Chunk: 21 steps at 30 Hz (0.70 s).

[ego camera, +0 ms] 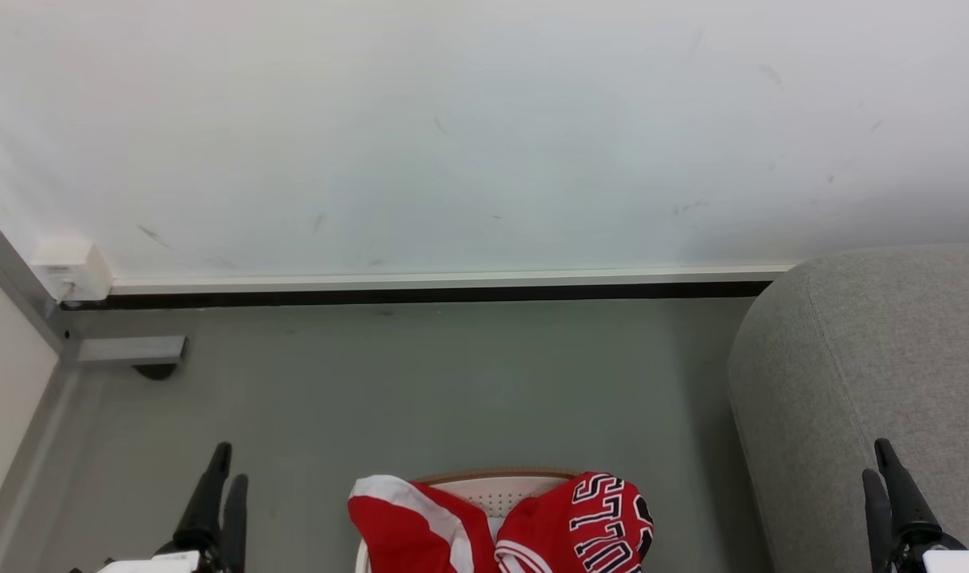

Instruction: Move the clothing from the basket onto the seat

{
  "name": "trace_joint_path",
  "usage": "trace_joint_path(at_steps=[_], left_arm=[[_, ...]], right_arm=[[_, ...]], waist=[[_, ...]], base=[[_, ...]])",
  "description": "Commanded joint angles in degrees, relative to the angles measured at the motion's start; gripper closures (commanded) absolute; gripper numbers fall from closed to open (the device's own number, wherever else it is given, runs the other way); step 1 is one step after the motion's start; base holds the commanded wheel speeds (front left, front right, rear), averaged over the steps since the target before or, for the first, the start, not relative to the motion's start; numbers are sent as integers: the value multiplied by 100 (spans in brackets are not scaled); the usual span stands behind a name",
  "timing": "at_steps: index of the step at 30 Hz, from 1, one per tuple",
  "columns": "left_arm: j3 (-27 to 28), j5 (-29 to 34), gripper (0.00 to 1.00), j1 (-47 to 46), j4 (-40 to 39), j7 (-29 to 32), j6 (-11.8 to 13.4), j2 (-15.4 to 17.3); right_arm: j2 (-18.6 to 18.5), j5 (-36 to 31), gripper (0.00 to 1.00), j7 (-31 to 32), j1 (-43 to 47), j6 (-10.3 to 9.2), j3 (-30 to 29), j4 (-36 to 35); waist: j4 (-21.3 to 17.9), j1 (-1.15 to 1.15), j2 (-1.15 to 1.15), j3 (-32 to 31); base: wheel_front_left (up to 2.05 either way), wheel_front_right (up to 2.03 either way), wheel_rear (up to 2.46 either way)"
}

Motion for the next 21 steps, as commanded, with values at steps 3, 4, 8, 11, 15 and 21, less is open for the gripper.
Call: trace_joint_path(at_steps=[3,4,8,11,15,21], left_arm=[[-23,21,0,-71,-141,-102,-15,18],[-32,44,0,-72,-166,-132,-16,19],[-54,204,0,-75,-282,-250,-18,22],[-61,449,0,-72,-360,-332,-19,24],[-47,833,0,-78,-456,-437,-22,27],[-66,1503,0,-78,-603,-590,-25,31]], right_arm=[[-28,-6,0,-90,-68,1,84,-148],[-28,-13,0,-120,-67,1,114,-177],[-34,-124,0,-242,-75,0,230,-287],[-39,-234,0,-329,-86,0,325,-382],[-47,-482,0,-439,-88,0,412,-487],[-62,-1067,0,-588,-74,-1,562,-621]], waist=[[2,0,0,1],[4,0,0,1],[9,0,0,3],[12,0,0,4],[14,0,0,4],[21,0,0,7]], base=[[0,0,0],[0,0,0],[0,0,0],[0,0,0],[0,0,0],[0,0,0]])
